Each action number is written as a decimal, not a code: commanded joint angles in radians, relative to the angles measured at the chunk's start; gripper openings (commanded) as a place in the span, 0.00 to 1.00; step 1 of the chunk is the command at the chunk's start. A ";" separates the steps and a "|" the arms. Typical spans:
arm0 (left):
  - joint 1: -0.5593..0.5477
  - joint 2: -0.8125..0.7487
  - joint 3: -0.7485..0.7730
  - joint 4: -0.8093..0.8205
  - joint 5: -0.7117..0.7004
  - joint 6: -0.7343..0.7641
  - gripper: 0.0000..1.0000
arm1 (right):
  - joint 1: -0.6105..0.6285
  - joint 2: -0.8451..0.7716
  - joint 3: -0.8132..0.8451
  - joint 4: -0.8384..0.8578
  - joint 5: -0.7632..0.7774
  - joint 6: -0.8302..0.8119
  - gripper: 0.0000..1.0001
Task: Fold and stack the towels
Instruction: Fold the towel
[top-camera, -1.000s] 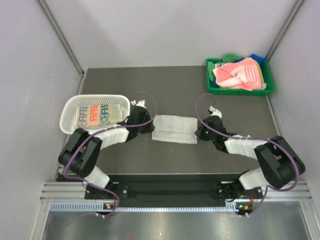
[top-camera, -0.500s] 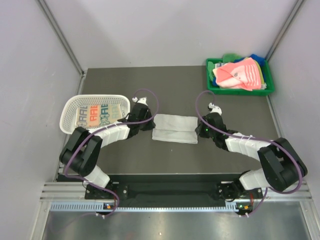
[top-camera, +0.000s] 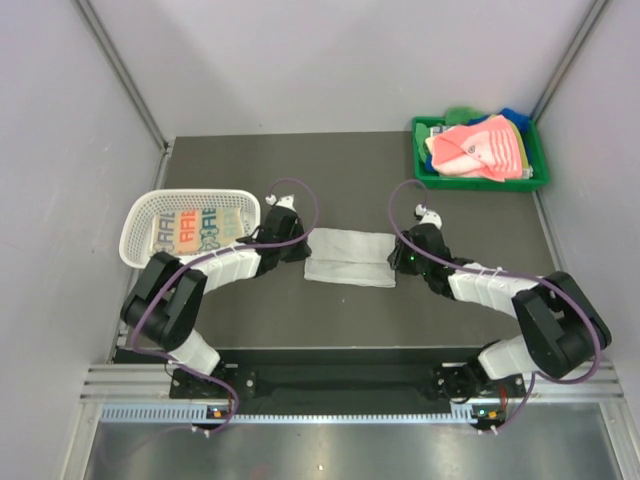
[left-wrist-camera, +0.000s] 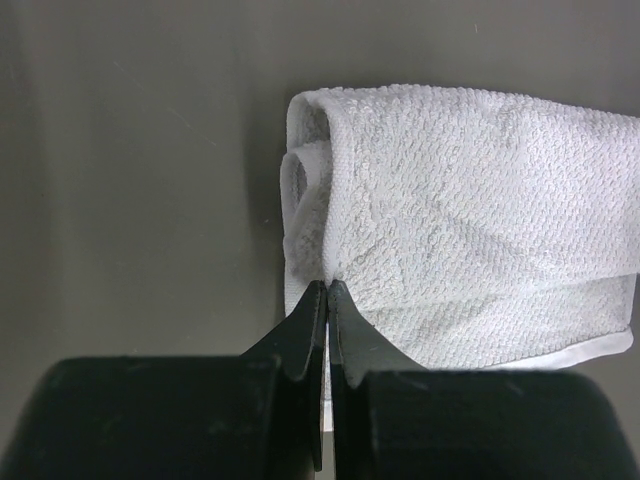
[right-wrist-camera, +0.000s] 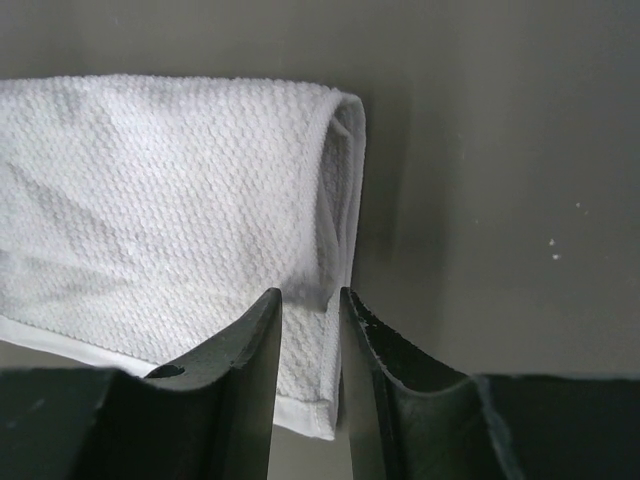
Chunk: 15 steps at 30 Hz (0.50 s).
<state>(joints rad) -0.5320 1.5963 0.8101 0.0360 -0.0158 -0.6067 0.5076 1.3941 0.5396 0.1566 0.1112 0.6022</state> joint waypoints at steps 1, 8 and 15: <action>-0.002 0.004 0.029 0.016 0.008 0.008 0.00 | 0.012 0.014 0.054 0.034 0.018 -0.007 0.30; -0.003 0.004 0.032 0.016 0.011 0.007 0.00 | 0.014 0.048 0.077 0.035 0.021 -0.015 0.19; -0.003 0.004 0.041 0.004 0.010 0.010 0.00 | 0.017 0.036 0.076 0.024 0.018 -0.016 0.03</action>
<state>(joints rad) -0.5320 1.5982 0.8124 0.0326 -0.0154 -0.6067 0.5079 1.4445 0.5766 0.1631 0.1135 0.6010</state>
